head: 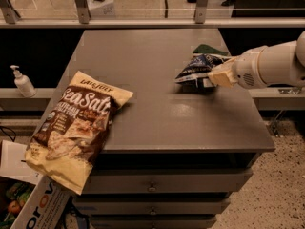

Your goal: Move blue chip bag near sponge

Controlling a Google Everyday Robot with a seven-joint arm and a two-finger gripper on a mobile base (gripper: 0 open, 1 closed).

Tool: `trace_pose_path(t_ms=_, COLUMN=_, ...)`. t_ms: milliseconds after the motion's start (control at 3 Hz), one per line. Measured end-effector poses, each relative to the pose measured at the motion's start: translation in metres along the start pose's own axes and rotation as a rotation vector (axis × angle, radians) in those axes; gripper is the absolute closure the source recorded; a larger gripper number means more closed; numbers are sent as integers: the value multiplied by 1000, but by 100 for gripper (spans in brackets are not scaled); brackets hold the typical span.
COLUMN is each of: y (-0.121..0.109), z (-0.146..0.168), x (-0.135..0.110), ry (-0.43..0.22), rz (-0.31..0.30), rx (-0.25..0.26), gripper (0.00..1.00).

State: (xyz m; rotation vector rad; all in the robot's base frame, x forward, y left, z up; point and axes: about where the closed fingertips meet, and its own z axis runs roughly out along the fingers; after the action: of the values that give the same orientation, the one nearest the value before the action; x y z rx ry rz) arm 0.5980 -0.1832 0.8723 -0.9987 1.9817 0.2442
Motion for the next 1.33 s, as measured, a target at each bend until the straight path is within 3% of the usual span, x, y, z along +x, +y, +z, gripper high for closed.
trace_pose_path(t_ms=667, y=24, z=-5, x=-14, ry=-47, rz=-12, rx=-64, gripper=13)
trace_pose_path(t_ms=1000, y=36, z=-12, x=-20, ry=-82, rz=-18, rx=-90, gripper=0)
trace_pose_path(t_ms=1333, y=45, z=-26, x=-12, ry=-103, rz=-3, rx=-98, gripper=0)
